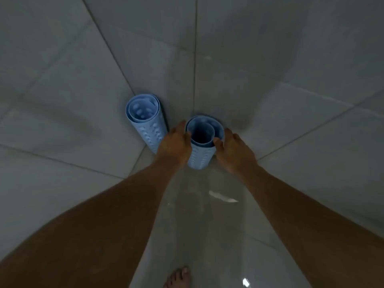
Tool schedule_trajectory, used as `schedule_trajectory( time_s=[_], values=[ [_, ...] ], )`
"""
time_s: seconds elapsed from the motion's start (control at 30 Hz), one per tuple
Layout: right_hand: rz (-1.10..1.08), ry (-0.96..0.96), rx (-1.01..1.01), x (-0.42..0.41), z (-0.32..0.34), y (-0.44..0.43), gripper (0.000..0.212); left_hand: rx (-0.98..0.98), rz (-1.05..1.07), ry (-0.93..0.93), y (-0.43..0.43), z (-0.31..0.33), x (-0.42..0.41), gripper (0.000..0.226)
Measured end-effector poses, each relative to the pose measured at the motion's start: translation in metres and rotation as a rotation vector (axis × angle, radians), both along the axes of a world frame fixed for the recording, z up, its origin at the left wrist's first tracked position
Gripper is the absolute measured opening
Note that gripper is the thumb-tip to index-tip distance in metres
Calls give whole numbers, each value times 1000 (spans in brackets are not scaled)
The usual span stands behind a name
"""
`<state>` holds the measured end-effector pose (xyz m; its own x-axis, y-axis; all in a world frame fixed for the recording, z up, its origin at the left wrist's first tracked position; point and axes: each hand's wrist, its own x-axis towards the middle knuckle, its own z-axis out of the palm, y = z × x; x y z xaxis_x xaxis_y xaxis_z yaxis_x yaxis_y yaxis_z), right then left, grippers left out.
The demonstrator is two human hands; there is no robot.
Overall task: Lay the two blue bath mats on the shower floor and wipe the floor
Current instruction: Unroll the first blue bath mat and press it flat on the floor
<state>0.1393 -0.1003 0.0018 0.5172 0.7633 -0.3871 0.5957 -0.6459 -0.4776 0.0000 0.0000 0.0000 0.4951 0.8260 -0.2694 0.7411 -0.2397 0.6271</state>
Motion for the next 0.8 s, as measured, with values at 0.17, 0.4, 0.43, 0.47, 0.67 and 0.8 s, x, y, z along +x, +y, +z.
schedule_trajectory(
  time_s=[0.17,0.4,0.43,0.47,0.67,0.8],
  values=[
    [-165,296,115,3,-27,13,46,-49,82,-7,11,-18,25,47],
    [-392,710,168,-6,-33,10,23,-388,334,-246,4,-18,12,28],
    [-444,790,182,-10,-28,8,24,-470,404,-295,3,-16,10,23],
    [-482,863,168,-13,-25,4,25,-569,476,-351,0,-13,8,21],
    [-726,1169,-5,-22,-37,-30,48,-784,596,-194,-14,-21,-20,31],
    [-748,1213,-116,-38,-48,-50,49,-1003,586,-151,-32,-32,-43,19]
  ],
)
